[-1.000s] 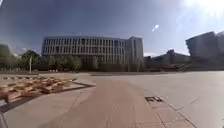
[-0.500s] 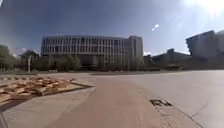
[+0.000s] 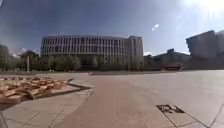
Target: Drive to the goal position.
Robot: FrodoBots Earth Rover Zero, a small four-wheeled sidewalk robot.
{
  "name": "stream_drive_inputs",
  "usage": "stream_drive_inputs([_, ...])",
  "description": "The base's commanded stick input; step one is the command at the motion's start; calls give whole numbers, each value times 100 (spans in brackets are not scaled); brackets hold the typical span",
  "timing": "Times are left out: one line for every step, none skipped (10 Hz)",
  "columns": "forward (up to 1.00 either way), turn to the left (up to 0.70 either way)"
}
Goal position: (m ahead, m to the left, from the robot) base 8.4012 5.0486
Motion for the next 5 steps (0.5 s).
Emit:
stream_drive_inputs([70,0])
stream_drive_inputs([70,0])
stream_drive_inputs([70,0])
stream_drive_inputs([70,0])
stream_drive_inputs([70,0])
